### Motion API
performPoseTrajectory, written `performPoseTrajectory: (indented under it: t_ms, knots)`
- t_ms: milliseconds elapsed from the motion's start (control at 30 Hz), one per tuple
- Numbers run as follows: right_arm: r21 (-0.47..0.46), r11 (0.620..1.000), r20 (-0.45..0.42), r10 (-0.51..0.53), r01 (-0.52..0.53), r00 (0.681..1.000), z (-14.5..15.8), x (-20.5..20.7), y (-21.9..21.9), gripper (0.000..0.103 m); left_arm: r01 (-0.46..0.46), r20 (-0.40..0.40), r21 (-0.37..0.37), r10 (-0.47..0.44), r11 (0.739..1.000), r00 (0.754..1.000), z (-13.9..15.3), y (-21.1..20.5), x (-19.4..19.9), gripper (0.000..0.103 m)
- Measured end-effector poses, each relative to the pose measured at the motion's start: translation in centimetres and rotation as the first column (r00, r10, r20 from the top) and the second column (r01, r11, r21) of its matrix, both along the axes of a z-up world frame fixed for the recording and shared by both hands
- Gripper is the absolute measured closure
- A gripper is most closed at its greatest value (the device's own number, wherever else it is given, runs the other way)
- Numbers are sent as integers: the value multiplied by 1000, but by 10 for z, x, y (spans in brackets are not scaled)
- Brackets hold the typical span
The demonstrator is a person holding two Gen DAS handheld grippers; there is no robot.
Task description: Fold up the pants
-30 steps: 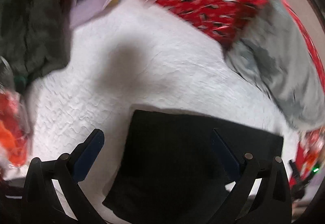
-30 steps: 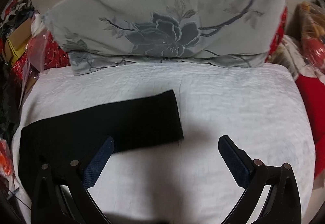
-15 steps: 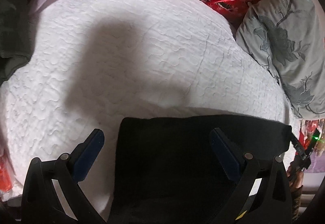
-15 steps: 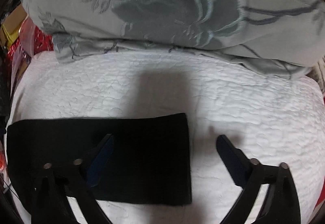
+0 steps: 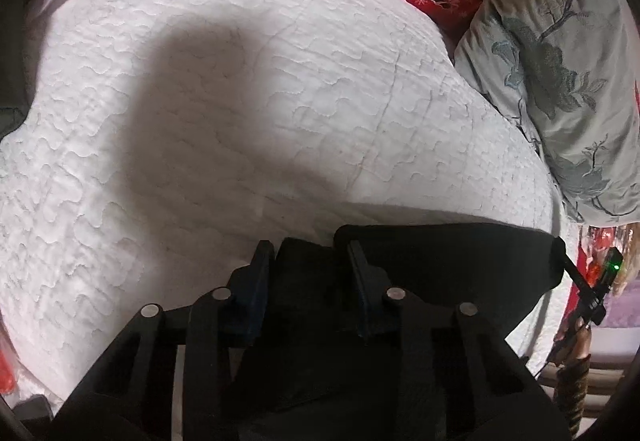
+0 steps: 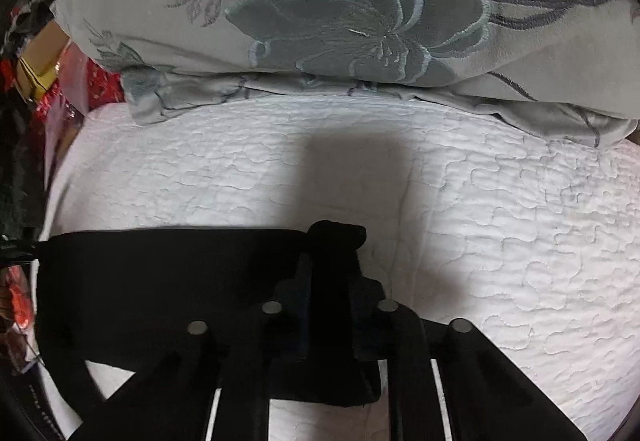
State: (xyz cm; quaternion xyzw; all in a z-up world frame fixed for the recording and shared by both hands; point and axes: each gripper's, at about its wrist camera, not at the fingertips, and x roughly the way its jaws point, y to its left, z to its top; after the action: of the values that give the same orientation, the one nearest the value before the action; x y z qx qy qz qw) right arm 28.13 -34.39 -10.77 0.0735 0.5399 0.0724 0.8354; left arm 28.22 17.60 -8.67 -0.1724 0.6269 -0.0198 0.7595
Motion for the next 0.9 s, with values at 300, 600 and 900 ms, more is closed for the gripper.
performPoseTrajectory:
  t_ms: [300,600,900]
  knots:
    - [52,998,101,-35,30,994,33,-31,2,97,-30,117,86,20,996,993,42,-6,-28,71]
    - [81,997,247,-10,-11,969,93,-108,6,97,-74,231,106,48,992,972,91,-11,-87,73]
    - [42,997,289,50,-65,956,88,-226,17,97,-102,229,78,82,992,970,70,7,-176,78]
